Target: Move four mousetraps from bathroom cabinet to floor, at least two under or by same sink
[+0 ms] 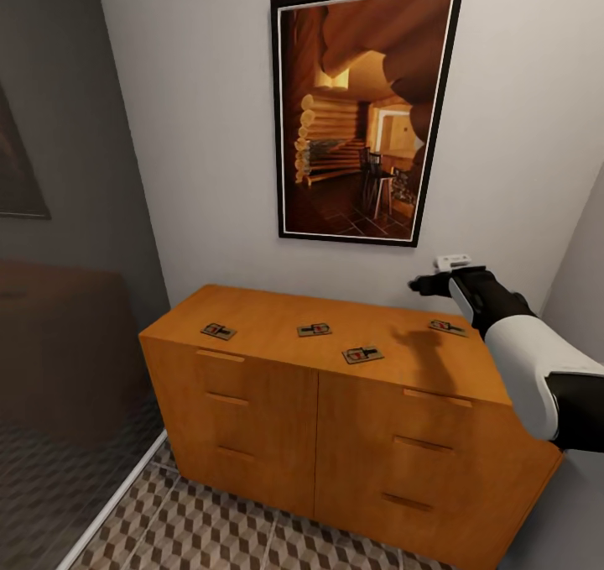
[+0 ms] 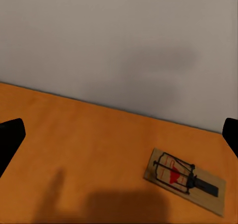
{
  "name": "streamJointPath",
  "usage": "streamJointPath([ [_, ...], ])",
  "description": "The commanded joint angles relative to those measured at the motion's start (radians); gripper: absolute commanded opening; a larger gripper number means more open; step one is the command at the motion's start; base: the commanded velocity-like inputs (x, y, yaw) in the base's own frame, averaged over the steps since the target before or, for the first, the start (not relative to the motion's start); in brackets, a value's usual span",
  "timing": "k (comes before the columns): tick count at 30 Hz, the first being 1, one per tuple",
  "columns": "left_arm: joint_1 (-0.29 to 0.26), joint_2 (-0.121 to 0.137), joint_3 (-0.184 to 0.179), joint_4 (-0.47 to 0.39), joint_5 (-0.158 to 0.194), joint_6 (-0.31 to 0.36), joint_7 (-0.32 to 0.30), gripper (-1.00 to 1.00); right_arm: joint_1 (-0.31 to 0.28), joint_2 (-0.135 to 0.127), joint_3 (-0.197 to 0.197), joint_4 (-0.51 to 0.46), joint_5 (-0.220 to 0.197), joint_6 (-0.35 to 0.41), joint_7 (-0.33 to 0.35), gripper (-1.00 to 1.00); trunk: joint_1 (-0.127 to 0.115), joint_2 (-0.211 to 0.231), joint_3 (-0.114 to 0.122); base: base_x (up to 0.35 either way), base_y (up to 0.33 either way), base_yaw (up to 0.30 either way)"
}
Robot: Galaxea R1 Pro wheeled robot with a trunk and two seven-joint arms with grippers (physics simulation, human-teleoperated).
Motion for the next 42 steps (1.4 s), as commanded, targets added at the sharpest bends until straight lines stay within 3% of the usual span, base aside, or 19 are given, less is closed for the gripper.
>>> streamJointPath([
  [1, -0.001, 0.0, -0.001, 0.002, -0.001, -0.005, 0.003, 1.0, 0.0, -0.005, 0.0, 0.0, 0.011, 0.005, 0.013, 1.0, 0.0, -0.001, -0.001, 0.0, 0.0, 0.0],
  [9, -0.001, 0.0, -0.001, 0.001, -0.001, -0.005, 0.003, 1.0, 0.0, -0.039, 0.001, 0.044, 0.011, -0.041, 0.037, 1.0, 0.0, -0.001, -0.001, 0.0, 0.0, 0.0],
  [18, -0.001, -0.001, -0.001, 0.001, -0.001, -0.005, 0.003, 1.0, 0.0, -0.056, 0.0, 0.109, 0.011, -0.108, 0.04, 1.0, 0.0, -0.001, -0.001, 0.0, 0.0, 0.0],
  [31, -0.001, 0.0, -0.001, 0.002, -0.001, -0.005, 0.003, 1.0, 0.001, -0.081, 0.002, 0.14, 0.012, -0.121, 0.088, 1.0, 0.0, -0.001, -0.001, 0.0, 0.0, 0.0],
  [42, -0.001, 0.0, -0.001, 0.002, -0.001, -0.005, 0.003, 1.0, 0.002, -0.096, 0.001, 0.169, 0.013, -0.178, 0.096, 1.0, 0.0, -0.001, -0.001, 0.0, 0.0, 0.0],
])
